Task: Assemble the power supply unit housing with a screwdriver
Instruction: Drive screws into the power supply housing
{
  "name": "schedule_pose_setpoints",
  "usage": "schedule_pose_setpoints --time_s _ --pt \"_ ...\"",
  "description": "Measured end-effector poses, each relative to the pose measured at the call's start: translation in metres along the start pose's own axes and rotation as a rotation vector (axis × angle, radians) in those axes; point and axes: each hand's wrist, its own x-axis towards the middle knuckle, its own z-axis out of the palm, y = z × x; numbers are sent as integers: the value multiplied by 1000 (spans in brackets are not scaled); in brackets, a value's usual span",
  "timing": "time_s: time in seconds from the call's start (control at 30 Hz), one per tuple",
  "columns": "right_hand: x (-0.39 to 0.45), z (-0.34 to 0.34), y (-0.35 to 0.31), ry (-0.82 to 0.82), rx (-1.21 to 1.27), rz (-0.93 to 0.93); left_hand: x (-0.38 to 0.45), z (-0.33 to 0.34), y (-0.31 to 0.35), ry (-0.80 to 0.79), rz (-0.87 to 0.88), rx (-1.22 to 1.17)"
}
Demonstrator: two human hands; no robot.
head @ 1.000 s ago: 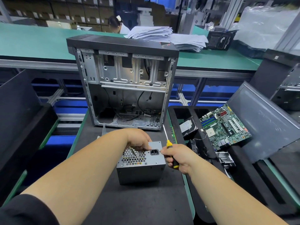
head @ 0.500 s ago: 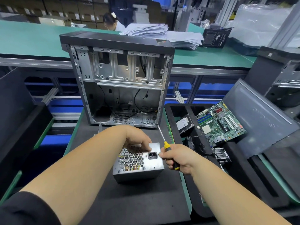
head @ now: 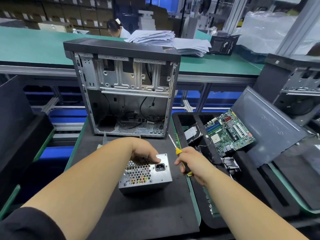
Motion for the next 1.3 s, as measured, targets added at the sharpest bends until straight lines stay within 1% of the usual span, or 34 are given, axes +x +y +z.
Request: schedule_pose_setpoints --time_s 0.13,0.3,0.4,0.53,0.67,0.83,0.97,1.1,1.3 --pt "-4 -15 -9 136 -123 -58 0 -1 -3 7 27 -1" --pt "-22 -24 -22 247 -268 -242 1 0 -6 35 33 -11" --pt "-37 -26 -29 325 -164 -374 3 1 -8 52 32 -27" --pt "-56 -28 -35 366 -21 -473 3 2 -8 44 31 -33" --pt "-65 -31 -38 429 -80 -536 3 2 -9 45 40 -31" --pt "-68 -27 -41 420 -164 -537 6 2 -11 48 48 -16" --pt "-75 -21 -45 435 -175 -563 7 3 -13 36 58 -3" --pt "-82 -19 -50 368 -278 -651 8 3 -13 18 60 9" --pt "-83 -10 -48 295 -419 -674 9 3 -13 -2 71 -3"
